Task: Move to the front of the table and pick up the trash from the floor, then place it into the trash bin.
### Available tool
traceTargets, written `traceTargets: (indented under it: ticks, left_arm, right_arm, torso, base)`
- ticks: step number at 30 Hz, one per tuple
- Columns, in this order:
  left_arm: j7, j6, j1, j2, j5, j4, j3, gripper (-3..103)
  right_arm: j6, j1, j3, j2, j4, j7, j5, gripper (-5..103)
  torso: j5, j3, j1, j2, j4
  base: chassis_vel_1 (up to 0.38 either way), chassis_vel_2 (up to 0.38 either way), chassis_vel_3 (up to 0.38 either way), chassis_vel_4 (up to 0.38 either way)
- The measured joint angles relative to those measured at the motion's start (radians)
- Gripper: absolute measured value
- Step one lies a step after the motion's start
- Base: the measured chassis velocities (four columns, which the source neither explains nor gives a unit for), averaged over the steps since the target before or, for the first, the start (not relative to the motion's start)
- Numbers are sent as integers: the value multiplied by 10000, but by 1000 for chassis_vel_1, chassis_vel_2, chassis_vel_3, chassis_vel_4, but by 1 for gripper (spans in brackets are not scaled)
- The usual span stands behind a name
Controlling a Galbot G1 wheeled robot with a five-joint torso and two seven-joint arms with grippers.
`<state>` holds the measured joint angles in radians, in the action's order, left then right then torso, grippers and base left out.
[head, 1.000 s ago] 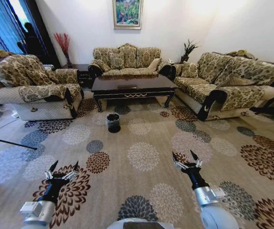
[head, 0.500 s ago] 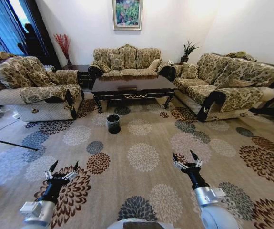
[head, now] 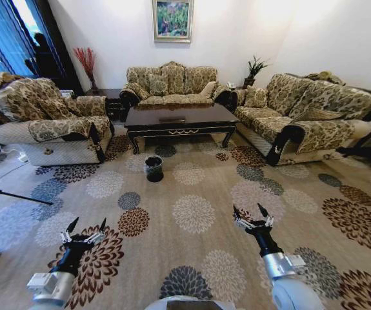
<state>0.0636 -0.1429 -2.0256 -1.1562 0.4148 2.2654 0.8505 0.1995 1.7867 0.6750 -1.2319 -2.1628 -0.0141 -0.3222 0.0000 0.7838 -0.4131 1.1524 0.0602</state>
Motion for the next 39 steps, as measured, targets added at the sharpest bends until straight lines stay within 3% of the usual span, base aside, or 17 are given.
traceTargets:
  ticks: [8, 39]
  left_arm:
    - [0, 0, 0, 0, -1, 0, 0, 100]
    - [0, 0, 0, 0, -1, 0, 0, 100]
  right_arm:
    - [0, 0, 0, 0, 0, 0, 0, 100]
    - [0, 0, 0, 0, 0, 0, 0, 100]
  torso:
    - [0, 123, -103, 223, 0]
    - [0, 69, -60, 122, 0]
  base:
    - [0, 0, 0, 0]
    - [0, 0, 0, 0]
